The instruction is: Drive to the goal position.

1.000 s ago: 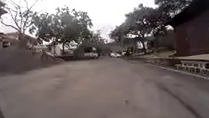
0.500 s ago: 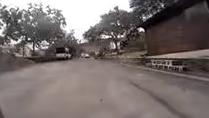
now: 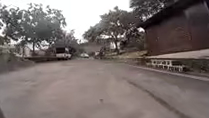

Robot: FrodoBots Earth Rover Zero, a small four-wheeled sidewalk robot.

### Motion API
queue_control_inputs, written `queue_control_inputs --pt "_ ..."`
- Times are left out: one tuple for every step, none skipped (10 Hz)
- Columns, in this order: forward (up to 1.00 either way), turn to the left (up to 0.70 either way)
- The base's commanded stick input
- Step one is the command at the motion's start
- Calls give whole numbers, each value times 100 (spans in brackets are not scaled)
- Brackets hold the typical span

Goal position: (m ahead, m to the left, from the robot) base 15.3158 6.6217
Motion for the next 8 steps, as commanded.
queue_control_inputs --pt "70 0" --pt "70 0" --pt "70 0" --pt "70 0" --pt "70 0" --pt "70 0" --pt "70 0" --pt "70 0"
